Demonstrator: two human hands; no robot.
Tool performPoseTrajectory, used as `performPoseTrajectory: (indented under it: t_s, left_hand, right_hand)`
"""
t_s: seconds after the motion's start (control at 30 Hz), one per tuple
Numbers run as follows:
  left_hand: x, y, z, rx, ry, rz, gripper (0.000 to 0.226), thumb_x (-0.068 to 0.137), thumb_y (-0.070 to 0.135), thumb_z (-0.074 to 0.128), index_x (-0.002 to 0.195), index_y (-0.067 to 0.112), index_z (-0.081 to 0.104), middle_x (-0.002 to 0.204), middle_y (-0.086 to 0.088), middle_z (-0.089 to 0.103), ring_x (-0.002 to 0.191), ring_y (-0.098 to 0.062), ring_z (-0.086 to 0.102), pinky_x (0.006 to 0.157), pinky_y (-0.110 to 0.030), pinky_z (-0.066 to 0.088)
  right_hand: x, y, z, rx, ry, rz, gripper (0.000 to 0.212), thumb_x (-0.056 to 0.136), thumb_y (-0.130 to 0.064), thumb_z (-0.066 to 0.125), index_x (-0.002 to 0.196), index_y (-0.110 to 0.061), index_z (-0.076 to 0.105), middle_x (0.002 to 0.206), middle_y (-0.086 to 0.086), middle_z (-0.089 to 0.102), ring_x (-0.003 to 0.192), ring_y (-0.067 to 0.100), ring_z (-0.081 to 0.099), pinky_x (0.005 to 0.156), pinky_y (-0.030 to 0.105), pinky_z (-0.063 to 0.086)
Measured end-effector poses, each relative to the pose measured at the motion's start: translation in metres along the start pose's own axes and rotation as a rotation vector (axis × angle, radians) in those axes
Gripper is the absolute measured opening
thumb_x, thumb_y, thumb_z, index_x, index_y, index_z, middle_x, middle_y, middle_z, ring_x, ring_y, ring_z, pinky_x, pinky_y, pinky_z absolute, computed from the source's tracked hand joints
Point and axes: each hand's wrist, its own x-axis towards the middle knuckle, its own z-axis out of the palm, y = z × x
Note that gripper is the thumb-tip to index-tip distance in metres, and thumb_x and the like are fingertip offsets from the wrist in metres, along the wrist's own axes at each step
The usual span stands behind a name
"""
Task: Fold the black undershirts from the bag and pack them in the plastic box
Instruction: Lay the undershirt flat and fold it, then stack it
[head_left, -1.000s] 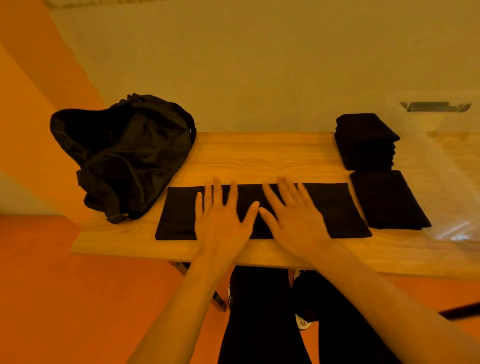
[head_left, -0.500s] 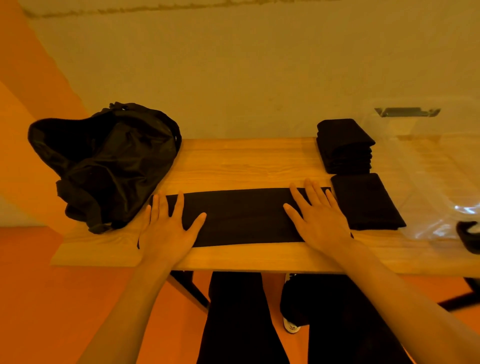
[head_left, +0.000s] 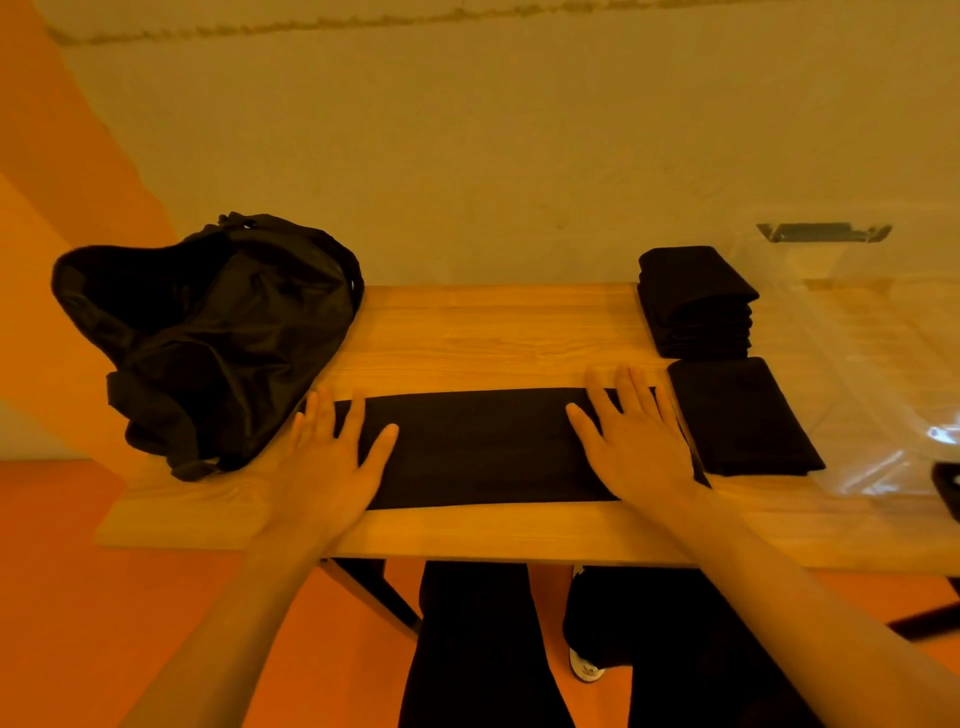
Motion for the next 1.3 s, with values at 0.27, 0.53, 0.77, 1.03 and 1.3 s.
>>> performPoseTrajectory:
  t_s: [0.27, 0.53, 0.77, 1.03, 1.3]
  left_hand:
    - [-0.019, 0.021, -0.003, 0.090, 0.154, 0.070, 0.098, 0.090, 0.073, -0.006, 0.161, 0.009, 0.018, 0.167, -0.021, 0.007, 0.156, -0.029, -0.004, 0.127, -0.041, -0.004]
    - [-0.014, 0.043, 0.014, 0.088, 0.009, -0.161, 0.093, 0.084, 0.077, -0.010, 0.160, 0.023, -0.013, 0.164, -0.026, -0.018, 0.153, -0.035, -0.019, 0.125, -0.047, -0.009]
    - [0.042, 0.046, -0.008, 0.120, -0.082, 0.053, 0.091, 0.081, 0.078, -0.009, 0.161, 0.034, -0.008, 0.167, -0.018, -0.014, 0.155, -0.029, -0.016, 0.127, -0.045, -0.005]
    - [0.030, 0.095, 0.004, -0.013, -0.080, -0.224, 0.090, 0.091, 0.080, 0.005, 0.161, 0.024, -0.012, 0.162, -0.027, -0.024, 0.150, -0.042, -0.024, 0.123, -0.053, -0.013]
    - [0.062, 0.094, 0.016, 0.149, -0.053, -0.161, 0.092, 0.084, 0.088, 0.006, 0.159, 0.038, -0.012, 0.165, -0.025, -0.016, 0.152, -0.043, -0.017, 0.124, -0.055, -0.006]
  right_hand:
    - [-0.007, 0.002, -0.012, -0.026, 0.059, -0.196, 0.074, 0.092, -0.072, -0.008, 0.158, -0.038, -0.008, 0.166, 0.006, -0.014, 0.152, 0.023, -0.019, 0.120, 0.036, -0.013]
    - [-0.017, 0.018, -0.005, -0.067, -0.126, -0.295, 0.075, 0.083, -0.078, -0.014, 0.152, -0.049, -0.018, 0.165, -0.002, -0.025, 0.149, 0.015, -0.029, 0.122, 0.039, -0.015]
    - [-0.053, 0.001, -0.008, -0.066, -0.208, -0.087, 0.090, 0.072, -0.080, -0.022, 0.152, -0.040, -0.026, 0.163, 0.008, -0.031, 0.148, 0.024, -0.032, 0.122, 0.043, -0.014]
    - [-0.001, 0.027, -0.033, -0.152, -0.267, -0.764, 0.071, 0.092, -0.082, 0.019, 0.151, -0.058, -0.013, 0.163, -0.011, -0.029, 0.145, 0.009, -0.037, 0.121, 0.039, -0.016]
    - [-0.032, 0.022, -0.013, -0.070, -0.158, -0.613, 0.074, 0.092, -0.084, 0.015, 0.153, -0.053, -0.015, 0.164, -0.005, -0.027, 0.147, 0.012, -0.034, 0.123, 0.042, -0.013]
